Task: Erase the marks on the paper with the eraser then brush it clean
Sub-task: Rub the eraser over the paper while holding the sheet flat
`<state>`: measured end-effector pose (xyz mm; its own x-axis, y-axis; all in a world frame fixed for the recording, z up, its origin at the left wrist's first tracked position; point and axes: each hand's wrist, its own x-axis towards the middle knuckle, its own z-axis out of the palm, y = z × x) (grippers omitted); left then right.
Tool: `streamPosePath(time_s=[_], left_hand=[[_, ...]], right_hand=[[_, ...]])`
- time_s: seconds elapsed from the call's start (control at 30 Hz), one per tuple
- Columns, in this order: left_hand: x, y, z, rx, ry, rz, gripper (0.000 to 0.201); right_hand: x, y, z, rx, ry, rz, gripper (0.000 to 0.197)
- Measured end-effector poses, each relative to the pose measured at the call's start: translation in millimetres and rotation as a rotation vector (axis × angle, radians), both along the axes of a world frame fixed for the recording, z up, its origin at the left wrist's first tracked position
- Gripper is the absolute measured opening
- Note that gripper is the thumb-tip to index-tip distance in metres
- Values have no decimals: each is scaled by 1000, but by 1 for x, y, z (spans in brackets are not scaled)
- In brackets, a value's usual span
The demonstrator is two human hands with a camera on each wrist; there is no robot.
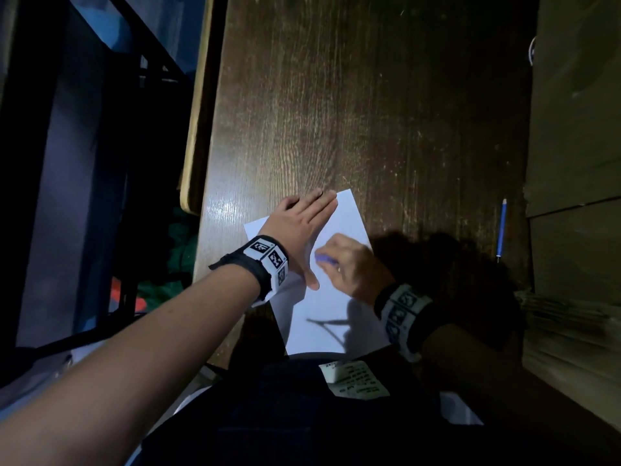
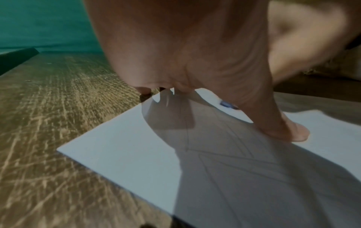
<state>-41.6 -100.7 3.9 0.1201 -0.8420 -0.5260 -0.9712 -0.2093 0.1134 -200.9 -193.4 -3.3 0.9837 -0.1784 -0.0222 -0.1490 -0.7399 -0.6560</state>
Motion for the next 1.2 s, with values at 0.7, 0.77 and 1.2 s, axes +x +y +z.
streamPosePath(time_s=[0.7, 0.77, 1.2], left_hand=[[0, -1, -2, -7, -4, 14, 166], [1, -1, -2, -3, 5, 18, 166], [-1, 0, 1, -11, 14, 18, 167]], right_hand=[[-7, 2, 2, 28, 36, 80, 3], [8, -18, -1, 52, 33, 19, 5], [32, -46, -17, -21, 50, -354, 15]])
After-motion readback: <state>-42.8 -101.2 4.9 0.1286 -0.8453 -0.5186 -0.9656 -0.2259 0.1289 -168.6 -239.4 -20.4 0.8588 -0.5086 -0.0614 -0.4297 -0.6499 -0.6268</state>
